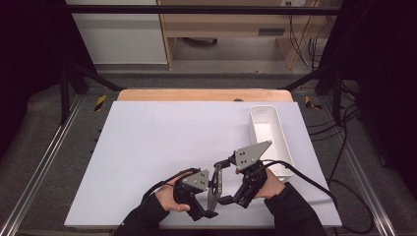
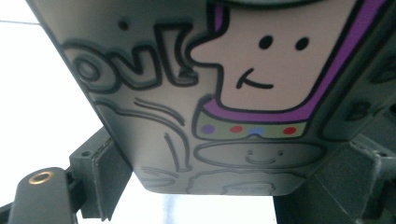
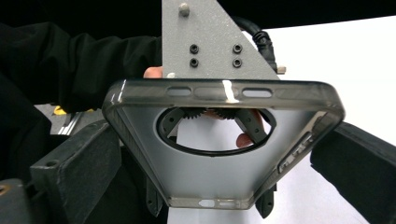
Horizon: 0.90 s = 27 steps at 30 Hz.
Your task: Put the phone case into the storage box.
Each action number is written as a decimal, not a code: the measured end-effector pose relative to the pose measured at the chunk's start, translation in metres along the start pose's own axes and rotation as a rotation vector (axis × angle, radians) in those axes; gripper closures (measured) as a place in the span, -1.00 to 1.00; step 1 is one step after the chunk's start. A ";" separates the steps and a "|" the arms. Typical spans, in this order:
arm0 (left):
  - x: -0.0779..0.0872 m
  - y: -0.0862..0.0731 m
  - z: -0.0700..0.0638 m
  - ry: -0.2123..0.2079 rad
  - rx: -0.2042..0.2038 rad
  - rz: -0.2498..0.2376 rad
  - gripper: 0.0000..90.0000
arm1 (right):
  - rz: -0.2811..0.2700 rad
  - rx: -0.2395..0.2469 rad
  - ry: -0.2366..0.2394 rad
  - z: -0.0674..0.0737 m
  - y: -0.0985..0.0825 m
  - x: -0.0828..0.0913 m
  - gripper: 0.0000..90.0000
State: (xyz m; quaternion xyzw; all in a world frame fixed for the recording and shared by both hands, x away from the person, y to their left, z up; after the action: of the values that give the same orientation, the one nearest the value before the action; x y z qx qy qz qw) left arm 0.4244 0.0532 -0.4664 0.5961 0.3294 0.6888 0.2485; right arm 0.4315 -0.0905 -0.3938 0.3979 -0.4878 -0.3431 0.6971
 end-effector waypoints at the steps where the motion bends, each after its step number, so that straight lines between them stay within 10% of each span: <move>1: 0.000 0.000 0.000 0.002 -0.003 0.002 -0.74 | 0.004 0.003 0.005 0.000 0.000 0.000 -0.93; 27: -0.002 0.001 -0.002 0.004 -0.020 0.011 -0.74 | 0.003 0.033 0.015 0.003 0.000 0.001 -0.73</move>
State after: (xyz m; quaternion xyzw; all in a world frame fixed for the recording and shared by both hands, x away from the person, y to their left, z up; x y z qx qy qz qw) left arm 0.4222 0.0512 -0.4670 0.5943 0.3197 0.6944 0.2499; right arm 0.4291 -0.0918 -0.3930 0.4112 -0.4887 -0.3311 0.6946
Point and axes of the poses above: each handheld gripper's, and its own axes: x roughly backward along the jaws, y roughly out of its top, z roughly to its left, the point moved 4 cm from there along -x, roughly forward along the jaws, and after that the axes turned 14 degrees about y, right-handed, at the moved point
